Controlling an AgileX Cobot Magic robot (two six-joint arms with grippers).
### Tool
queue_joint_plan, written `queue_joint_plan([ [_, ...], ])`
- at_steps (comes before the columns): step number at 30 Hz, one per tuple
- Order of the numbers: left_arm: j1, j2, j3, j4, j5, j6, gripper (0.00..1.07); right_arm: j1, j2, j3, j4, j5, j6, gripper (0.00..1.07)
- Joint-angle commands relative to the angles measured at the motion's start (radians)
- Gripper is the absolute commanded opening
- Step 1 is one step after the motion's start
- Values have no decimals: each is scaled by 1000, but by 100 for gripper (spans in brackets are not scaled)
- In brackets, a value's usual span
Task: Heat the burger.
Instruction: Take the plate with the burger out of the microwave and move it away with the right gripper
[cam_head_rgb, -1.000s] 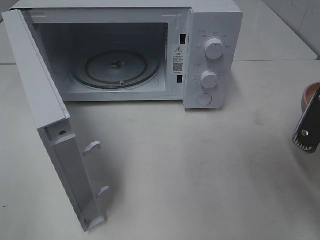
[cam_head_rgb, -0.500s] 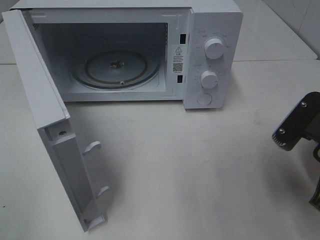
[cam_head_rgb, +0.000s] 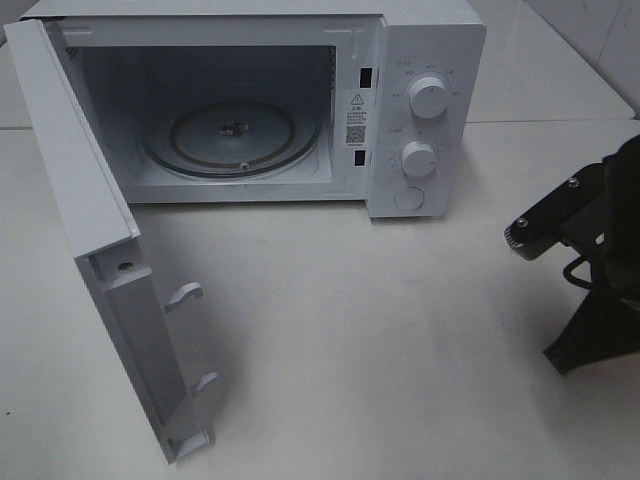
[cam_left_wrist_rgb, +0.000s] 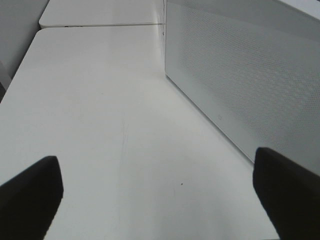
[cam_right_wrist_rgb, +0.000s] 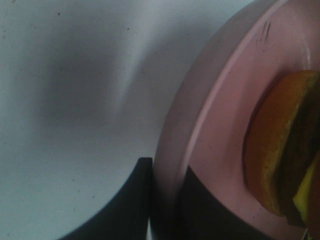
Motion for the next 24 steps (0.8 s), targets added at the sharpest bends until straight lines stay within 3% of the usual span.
queue_joint_plan([
  [1, 4, -21, 4, -2, -3, 3, 98, -5, 45, -19, -63, 50, 113, 3],
  [24, 4, -21, 4, -2, -3, 3, 98, -8, 362, -19, -171, -7, 419, 6],
])
